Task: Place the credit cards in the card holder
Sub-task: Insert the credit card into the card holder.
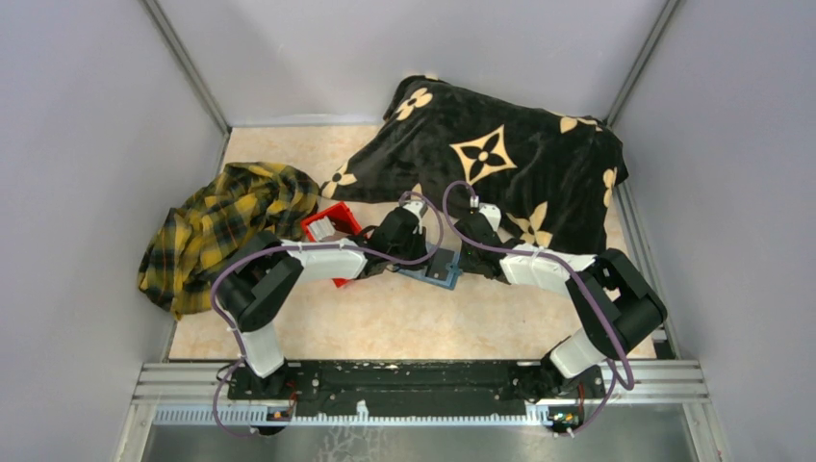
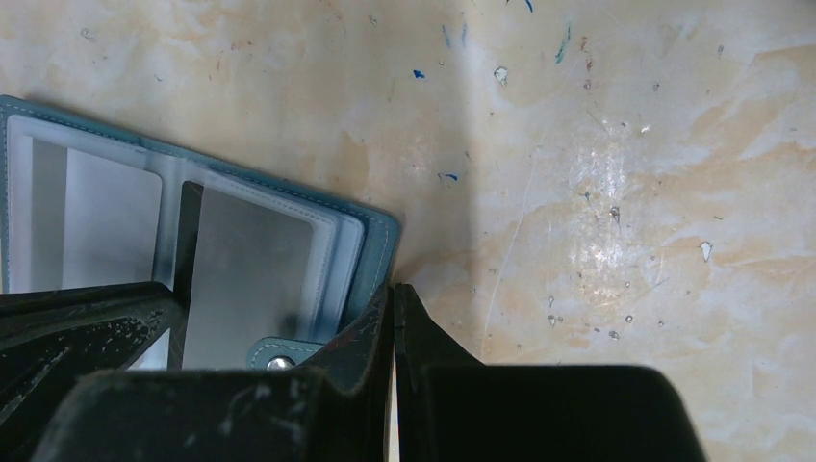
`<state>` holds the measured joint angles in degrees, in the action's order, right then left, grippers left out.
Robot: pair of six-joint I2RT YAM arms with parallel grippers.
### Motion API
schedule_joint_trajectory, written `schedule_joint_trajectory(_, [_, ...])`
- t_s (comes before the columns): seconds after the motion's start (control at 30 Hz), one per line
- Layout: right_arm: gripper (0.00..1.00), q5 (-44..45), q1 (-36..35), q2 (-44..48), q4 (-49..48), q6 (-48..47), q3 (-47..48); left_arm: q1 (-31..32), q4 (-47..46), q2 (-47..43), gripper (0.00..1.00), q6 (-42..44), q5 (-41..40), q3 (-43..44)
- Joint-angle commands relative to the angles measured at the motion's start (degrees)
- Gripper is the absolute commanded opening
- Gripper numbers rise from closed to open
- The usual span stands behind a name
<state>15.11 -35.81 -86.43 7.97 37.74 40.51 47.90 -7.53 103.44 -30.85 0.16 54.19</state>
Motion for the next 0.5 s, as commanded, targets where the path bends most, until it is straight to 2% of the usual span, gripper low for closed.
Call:
schedule_joint_trajectory(0.0, [0.0,-1.5,0.4,0.5,-1.1,0.5,-0.4,0.8,-1.8,0.3,0.0,-0.8,2.2,2.2])
schedule_joint_trajectory(0.33, [0.0,-1.4,0.3,0.4,-0.6,0.2,0.4,1.1,-1.8,0.1,0.0,-0.9,2.3,3.2])
schedule_joint_trajectory(0.47, [0.0,-0.5,0.4,0.9,0.4,-0.6,1.0,1.1,0.2,-2.1,0.06,-0.9,-1.9,3.6])
